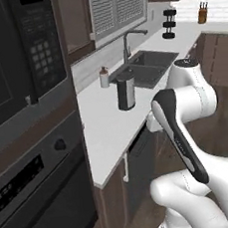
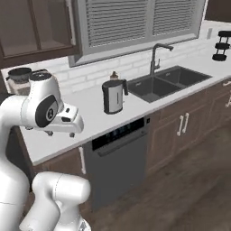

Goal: Navigate to the toaster oven.

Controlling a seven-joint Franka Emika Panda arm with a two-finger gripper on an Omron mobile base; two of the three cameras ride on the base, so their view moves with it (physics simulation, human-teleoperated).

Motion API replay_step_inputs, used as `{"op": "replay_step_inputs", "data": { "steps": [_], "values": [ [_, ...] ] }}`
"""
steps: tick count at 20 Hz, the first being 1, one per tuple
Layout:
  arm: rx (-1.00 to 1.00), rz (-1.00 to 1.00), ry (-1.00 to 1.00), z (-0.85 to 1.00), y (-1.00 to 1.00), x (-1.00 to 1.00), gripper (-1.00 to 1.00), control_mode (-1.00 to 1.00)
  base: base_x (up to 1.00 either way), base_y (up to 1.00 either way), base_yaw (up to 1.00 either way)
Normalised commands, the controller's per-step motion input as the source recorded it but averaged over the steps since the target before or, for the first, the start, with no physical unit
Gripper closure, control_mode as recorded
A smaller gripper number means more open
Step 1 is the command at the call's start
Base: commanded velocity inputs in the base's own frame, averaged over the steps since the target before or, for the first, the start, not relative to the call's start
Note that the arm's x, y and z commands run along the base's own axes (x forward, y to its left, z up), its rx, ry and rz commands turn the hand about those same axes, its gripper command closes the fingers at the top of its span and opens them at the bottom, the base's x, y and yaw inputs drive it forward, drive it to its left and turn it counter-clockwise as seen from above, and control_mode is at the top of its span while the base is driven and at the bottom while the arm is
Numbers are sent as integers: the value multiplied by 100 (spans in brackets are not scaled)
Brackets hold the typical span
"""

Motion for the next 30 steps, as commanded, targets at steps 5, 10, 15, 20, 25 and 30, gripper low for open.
{"op": "replay_step_inputs", "data": {
  "steps": [5, 10, 15, 20, 25, 30],
  "values": [
    [0, 0, 0, 0, 0, 0, -100, 100, 18, -37, -64],
    [0, 0, 0, 0, 0, 0, -100, 100, 26, -23, -71],
    [0, 0, 0, 0, 0, 0, -100, 100, 75, -3, -54],
    [0, 0, 0, 0, 0, 0, -100, 100, 100, 0, -35],
    [0, 0, 0, 0, 0, 0, -100, 100, 100, 0, -28],
    [0, 0, 0, 0, 0, 0, -100, 100, 100, 0, -20]
  ]
}}
